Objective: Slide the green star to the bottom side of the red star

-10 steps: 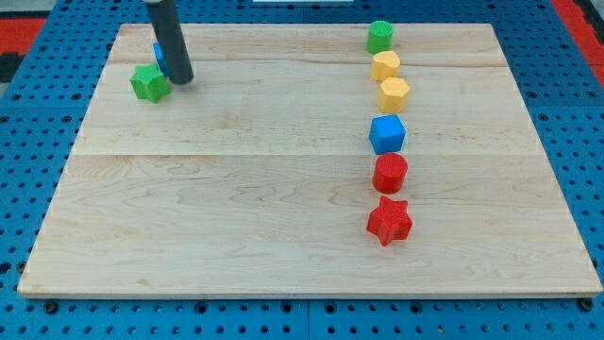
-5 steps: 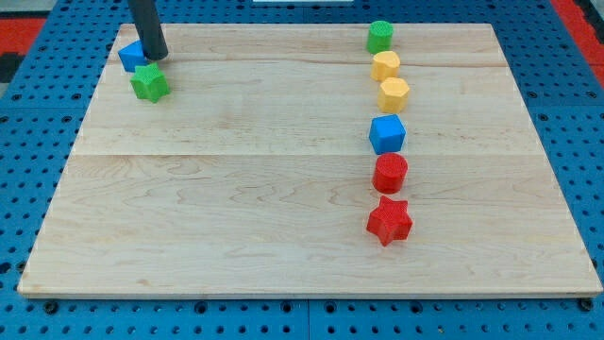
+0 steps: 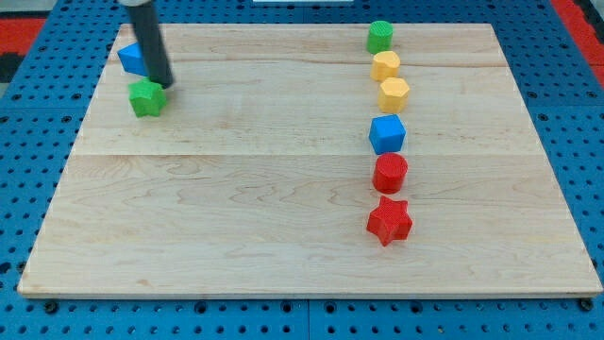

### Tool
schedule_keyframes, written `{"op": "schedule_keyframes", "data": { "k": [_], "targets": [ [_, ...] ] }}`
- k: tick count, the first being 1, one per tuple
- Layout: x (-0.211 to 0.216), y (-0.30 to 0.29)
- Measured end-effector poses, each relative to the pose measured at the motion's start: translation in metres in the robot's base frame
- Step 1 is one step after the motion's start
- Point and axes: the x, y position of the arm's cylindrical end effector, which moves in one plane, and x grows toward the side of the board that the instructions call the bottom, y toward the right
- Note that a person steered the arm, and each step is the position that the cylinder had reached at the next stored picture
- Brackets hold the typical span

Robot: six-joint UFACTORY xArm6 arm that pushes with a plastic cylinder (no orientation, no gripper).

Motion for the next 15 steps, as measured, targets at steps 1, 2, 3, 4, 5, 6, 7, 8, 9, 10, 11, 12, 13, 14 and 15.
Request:
{"op": "schedule_keyframes", "data": {
  "k": [1, 2, 3, 4, 5, 6, 7, 8, 9, 10, 11, 12, 13, 14, 15],
  "targets": [
    [0.025, -0.020],
    [0.035, -0.021],
    [0.027, -0.044],
    [0.048, -0.047],
    [0.078, -0.005],
    [0.094, 0.010],
    [0.101, 0.018],
    [0.139, 0.091],
    [0.180, 0.171],
    [0.183, 0.206],
    [0.192, 0.222],
    [0.230, 0.240],
    [0.250, 0.256],
    [0.251, 0.228],
    [0.270, 0.221]
  ]
}}
